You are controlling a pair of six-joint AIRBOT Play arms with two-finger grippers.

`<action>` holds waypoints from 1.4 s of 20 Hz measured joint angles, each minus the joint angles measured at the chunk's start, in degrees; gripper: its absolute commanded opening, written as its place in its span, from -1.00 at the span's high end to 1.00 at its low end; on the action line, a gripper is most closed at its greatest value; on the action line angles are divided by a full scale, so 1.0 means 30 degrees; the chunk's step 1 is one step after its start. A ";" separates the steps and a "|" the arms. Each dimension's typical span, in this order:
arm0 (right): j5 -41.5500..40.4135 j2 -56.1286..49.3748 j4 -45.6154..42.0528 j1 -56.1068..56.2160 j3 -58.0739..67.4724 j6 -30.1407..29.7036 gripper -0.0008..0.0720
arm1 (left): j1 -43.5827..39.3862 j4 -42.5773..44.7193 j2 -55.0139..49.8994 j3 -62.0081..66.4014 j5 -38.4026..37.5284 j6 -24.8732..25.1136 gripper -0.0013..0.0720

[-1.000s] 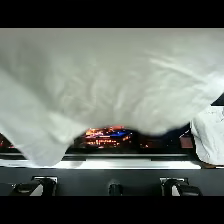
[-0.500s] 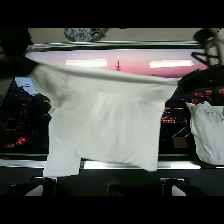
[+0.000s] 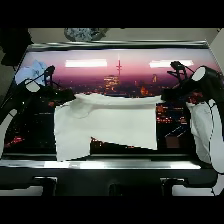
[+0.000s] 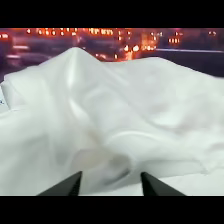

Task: Fold the shirts.

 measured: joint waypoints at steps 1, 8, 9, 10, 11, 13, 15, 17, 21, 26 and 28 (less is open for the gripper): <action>0.0051 0.0087 0.0182 -0.0036 0.0073 -0.0007 -0.71 | 0.0393 0.0022 -0.0175 0.0546 -0.0692 -0.0007 -0.51; 0.5268 0.1304 -0.1180 -0.2244 -0.0474 -0.2149 -0.48 | 0.5574 0.2630 0.0029 0.1056 -0.7082 -0.0495 -0.26; 0.5909 0.1472 -0.1253 -0.2455 -0.0940 -0.2419 -0.48 | 0.6127 0.2667 0.0240 0.0029 -0.7519 -0.0488 -0.26; 0.6397 0.1712 -0.1297 -0.2616 -0.1588 -0.2710 -0.48 | 0.6586 0.2616 0.0452 -0.1275 -0.7774 -0.0328 -0.26; 0.6572 0.1982 -0.1260 -0.2703 -0.2302 -0.2936 -0.48 | 0.6943 0.2521 0.0612 -0.2426 -0.7868 0.0000 -0.26; 0.6696 0.2652 -0.1122 -0.2827 -0.3949 -0.3257 -0.48 | 0.7402 0.2076 0.0831 -0.4634 -0.7679 0.0787 -0.25; 0.6652 0.3213 -0.1093 -0.2914 -0.5275 -0.3621 -0.49 | 0.7613 0.1144 0.0962 -0.6178 -0.6870 0.1545 -0.25; 0.6608 0.3738 -0.1093 -0.2973 -0.6331 -0.4000 -0.49 | 0.7723 0.0532 0.0998 -0.7082 -0.6273 0.2113 -0.25; 0.6324 0.4685 -0.1319 -0.3002 -0.7745 -0.4401 -0.49 | 0.7715 -0.0270 0.0918 -0.7832 -0.5027 0.2623 -0.03; 0.5734 0.5158 -0.1348 -0.3002 -0.9428 -0.4422 -0.60 | 0.7570 -0.0503 0.0714 -0.8102 -0.4036 0.2827 0.84; 0.4743 0.5406 -0.0597 -0.3016 -1.0754 -0.4022 -0.65 | 0.7526 -0.0546 0.0699 -0.8123 -0.3934 0.2878 0.84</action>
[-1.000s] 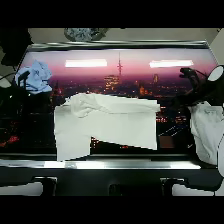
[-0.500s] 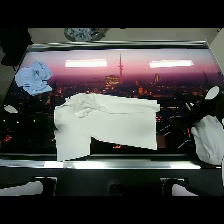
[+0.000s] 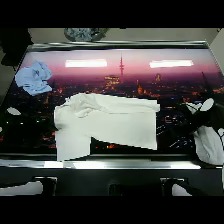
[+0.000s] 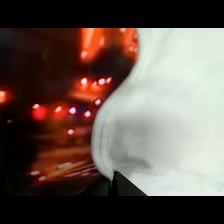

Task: Fold the shirts.

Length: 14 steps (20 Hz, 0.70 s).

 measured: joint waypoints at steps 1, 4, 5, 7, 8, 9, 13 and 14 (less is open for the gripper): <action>-0.0612 0.0117 0.0670 0.0000 -0.0772 0.0117 -0.76 | -0.0029 -0.0015 -0.0007 -0.0007 0.0036 0.0007 0.84; -0.2244 0.0299 0.2499 0.0007 -0.2878 0.0306 -0.75 | -0.0051 -0.0022 -0.0007 -0.0015 0.0124 0.0058 0.85; -0.2543 0.0328 0.2914 0.0007 -0.3439 0.0335 -0.74 | -0.0058 -0.0022 0.0007 -0.0022 0.0153 0.0066 0.84; -0.3111 0.0372 0.3687 0.0007 -0.4488 0.0364 -0.70 | -0.0066 -0.0007 0.0022 -0.0022 0.0197 0.0080 0.84; -0.3395 0.0379 0.4095 0.0007 -0.4983 0.0372 -0.70 | -0.0066 0.0000 0.0029 -0.0022 0.0219 0.0153 0.85; -0.3534 0.0415 0.4656 -0.0015 -0.5391 0.0423 -0.69 | -0.0066 0.0007 0.0044 -0.0022 0.0240 0.0197 0.84; -0.4765 0.0459 0.6382 -0.0007 -0.6550 0.0656 -0.35 | -0.0073 0.0022 0.0051 -0.0022 0.0233 0.0328 0.84; -0.5078 0.0444 0.6586 -0.0007 -0.6696 0.0685 -0.24 | -0.0073 0.0022 0.0051 -0.0022 0.0233 0.0350 0.84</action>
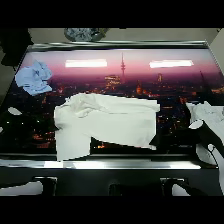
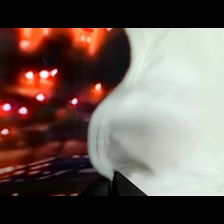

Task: Fold the shirts.

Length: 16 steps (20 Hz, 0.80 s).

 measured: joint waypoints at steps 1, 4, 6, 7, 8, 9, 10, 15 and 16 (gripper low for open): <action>-0.0321 -0.0022 0.0189 0.0015 -0.0109 0.0044 -0.22 | 0.0000 0.0000 0.0000 0.0000 0.0000 0.0007 0.84; -0.0699 -0.0036 0.0685 0.0029 -0.0277 0.0153 -0.21 | 0.0000 0.0000 0.0000 0.0000 -0.0015 0.0015 0.84; -0.0882 -0.0044 0.0780 0.0022 -0.0364 0.0182 0.02 | 0.0007 0.0007 0.0000 0.0000 -0.0029 0.0022 0.84; -0.0998 -0.0051 0.0780 0.0022 -0.0423 0.0182 0.32 | 0.0000 0.0007 0.0000 0.0000 -0.0044 0.0022 0.84; -0.1158 -0.0066 0.0692 0.0029 -0.0466 0.0182 0.77 | 0.0007 0.0015 0.0000 0.0000 -0.0073 0.0022 0.84; -0.1362 -0.0073 0.0525 0.0022 -0.0517 0.0189 0.86 | 0.0000 0.0022 0.0000 0.0000 -0.0117 0.0022 0.84; -0.1290 -0.0087 0.0590 0.0029 -0.0532 0.0240 0.86 | 0.0007 0.0036 0.0000 0.0015 -0.0204 0.0022 0.85; -0.0350 0.0612 0.0546 0.0000 0.1115 -0.1938 0.87 | -0.0007 0.0182 0.1013 0.1741 -0.1209 0.0153 0.85; 0.0051 0.1122 0.0525 0.0044 0.2186 -0.2448 0.87 | -0.0022 0.0044 0.1676 0.2579 -0.1341 0.0153 0.85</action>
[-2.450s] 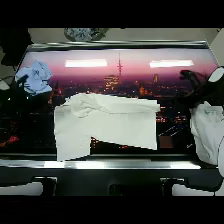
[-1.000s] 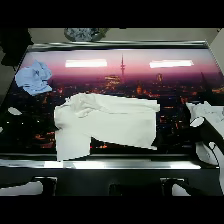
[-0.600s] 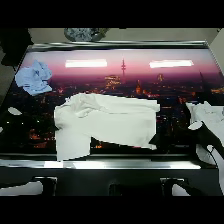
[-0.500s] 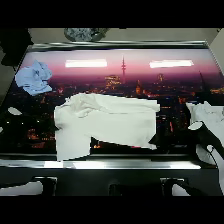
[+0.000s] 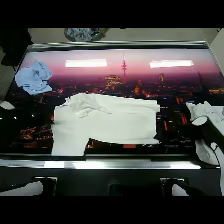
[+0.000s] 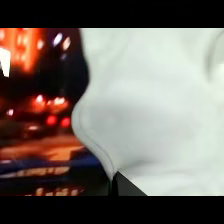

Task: Fold the shirts.

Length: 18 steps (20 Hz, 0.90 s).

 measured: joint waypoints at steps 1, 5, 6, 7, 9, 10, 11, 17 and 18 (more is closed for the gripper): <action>0.0219 0.0619 -0.0022 0.0000 0.1268 -0.0466 0.87 | 0.0007 0.0007 0.0867 0.1115 0.0015 -0.0029 0.85; -0.1559 0.3949 -0.0969 -0.0022 0.8619 -0.1909 0.86 | 0.0007 -0.0627 0.5013 0.7074 0.1107 -0.1107 0.85; -0.2550 0.4903 -0.1341 -0.0022 1.0557 -0.2098 0.86 | 0.0007 -0.0736 0.6054 0.8619 0.1807 -0.1311 0.85; -0.3730 0.5763 -0.1588 -0.0029 1.2203 -0.2244 0.86 | 0.0015 -0.0801 0.7162 1.0185 0.2608 -0.1494 0.85; -0.5901 0.7526 -0.2098 -0.0036 1.5001 -0.2448 0.86 | 0.0022 -0.0780 0.9194 1.2590 0.4262 -0.1698 0.85; -0.6754 0.8233 -0.2324 -0.0044 1.5905 -0.2484 0.86 | 0.0022 -0.0736 1.0091 1.3391 0.4954 -0.1756 0.85; -0.7337 0.8925 -0.2477 -0.0051 1.6648 -0.2543 0.86 | 0.0029 -0.0707 1.0987 1.4032 0.5421 -0.1836 0.85; -0.7482 1.0936 -0.2987 -0.0058 1.8178 -0.2484 0.87 | 0.0044 -0.0721 1.3551 1.5344 0.6309 -0.2259 0.85; -0.7373 1.1052 -0.3111 -0.0058 1.8251 -0.2280 0.87 | 0.0044 -0.0765 1.3653 1.5402 0.6404 -0.2368 0.85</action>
